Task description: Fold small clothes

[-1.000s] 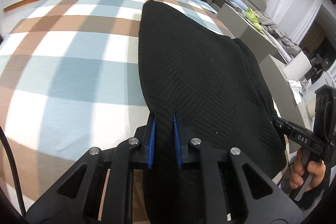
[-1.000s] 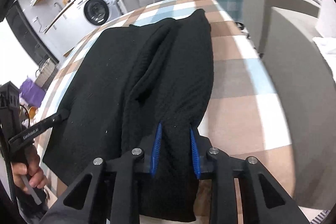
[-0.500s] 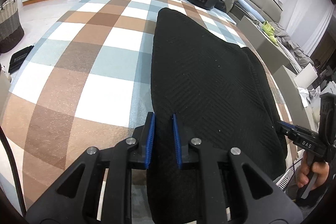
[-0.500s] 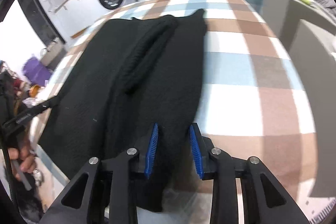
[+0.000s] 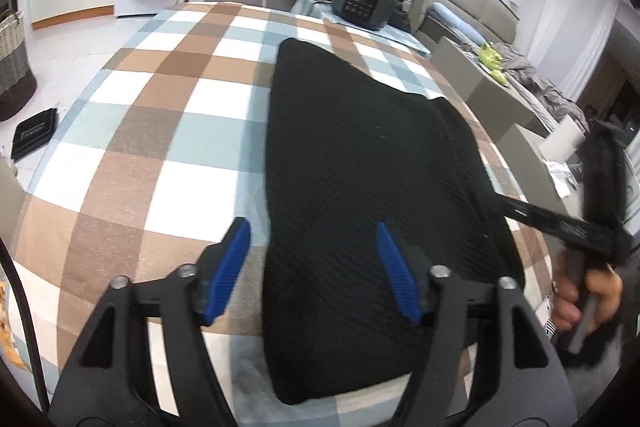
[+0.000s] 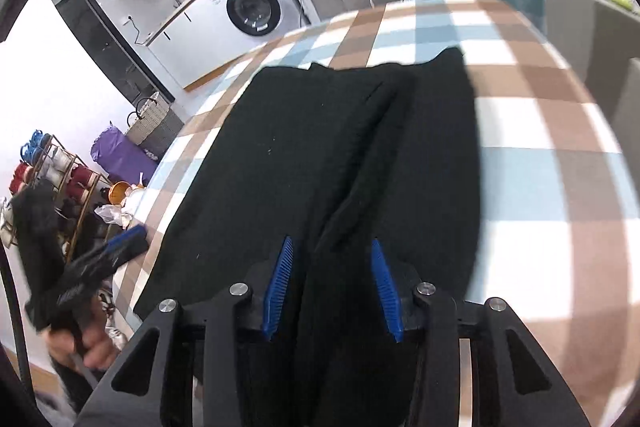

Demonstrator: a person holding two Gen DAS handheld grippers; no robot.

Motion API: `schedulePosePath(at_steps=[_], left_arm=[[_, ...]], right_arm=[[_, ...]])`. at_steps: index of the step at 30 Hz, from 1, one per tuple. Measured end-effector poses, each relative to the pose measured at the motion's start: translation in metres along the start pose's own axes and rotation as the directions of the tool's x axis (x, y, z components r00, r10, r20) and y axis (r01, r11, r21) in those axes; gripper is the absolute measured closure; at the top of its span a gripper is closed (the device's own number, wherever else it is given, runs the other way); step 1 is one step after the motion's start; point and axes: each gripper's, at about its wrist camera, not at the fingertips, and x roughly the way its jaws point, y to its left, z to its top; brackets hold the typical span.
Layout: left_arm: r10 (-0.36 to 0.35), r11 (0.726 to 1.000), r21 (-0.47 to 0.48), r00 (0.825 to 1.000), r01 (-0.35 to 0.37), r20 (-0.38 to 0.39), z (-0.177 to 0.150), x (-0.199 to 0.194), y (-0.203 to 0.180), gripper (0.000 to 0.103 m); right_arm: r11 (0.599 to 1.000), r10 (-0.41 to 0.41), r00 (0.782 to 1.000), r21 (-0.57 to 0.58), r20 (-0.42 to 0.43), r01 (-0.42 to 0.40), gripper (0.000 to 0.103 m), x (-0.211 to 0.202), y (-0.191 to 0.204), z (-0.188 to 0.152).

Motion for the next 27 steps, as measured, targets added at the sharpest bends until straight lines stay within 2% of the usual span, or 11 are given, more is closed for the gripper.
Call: schedulePosePath(at_steps=[3,5,7,8,9,13,15,18,21,23,27], left_arm=[[-0.039,0.999,0.035,0.999,0.039,0.0,-0.004,-0.002,-0.011,0.02],[-0.051,0.997,0.058,0.999,0.052,-0.011,-0.007,-0.001,-0.02,0.018],[-0.037,0.996,0.077,0.999,0.039,-0.025,-0.009,0.004,-0.027,0.018],[-0.034,0.996,0.081,0.999,0.036,-0.03,-0.009,0.006,-0.029,0.018],[-0.035,0.996,0.082,0.999,0.037,-0.035,-0.01,0.008,-0.031,0.018],[-0.043,0.995,0.083,0.998,0.047,-0.048,-0.008,0.014,-0.036,0.018],[-0.046,0.995,0.087,0.998,0.051,-0.048,-0.007,0.015,-0.037,0.018],[-0.049,0.994,0.093,0.997,0.054,-0.054,-0.007,0.02,-0.04,0.018],[-0.034,0.993,0.108,0.997,0.041,-0.065,-0.008,0.027,-0.044,0.018],[-0.025,0.993,0.116,0.997,0.033,-0.071,-0.01,0.028,-0.045,0.018],[-0.021,0.992,0.12,0.997,0.03,-0.074,-0.012,0.028,-0.043,0.018]], right_arm=[[0.996,0.061,0.997,0.071,-0.038,-0.059,0.061,0.028,-0.013,0.017],[0.993,0.075,0.997,0.09,-0.025,-0.073,0.062,0.037,-0.018,0.029],[0.998,0.039,0.999,0.059,-0.024,-0.037,0.075,0.042,-0.015,0.036],[0.998,0.038,0.999,0.045,-0.028,-0.037,0.09,0.044,-0.013,0.04],[0.999,0.038,0.999,0.027,-0.02,-0.038,0.094,0.044,-0.011,0.042],[0.996,0.005,0.996,-0.091,0.092,0.003,0.096,0.015,0.01,0.046],[0.994,-0.026,0.991,-0.098,0.129,0.039,0.096,0.004,0.009,0.051],[0.989,-0.125,0.982,-0.062,0.144,0.135,0.096,0.005,-0.005,0.054],[0.994,-0.107,0.992,0.023,0.068,0.105,0.095,0.022,-0.034,0.056],[0.997,-0.048,0.999,0.065,0.025,0.046,0.095,0.029,-0.048,0.052],[0.989,0.072,0.997,0.129,0.015,-0.074,0.082,0.025,-0.064,0.047]])
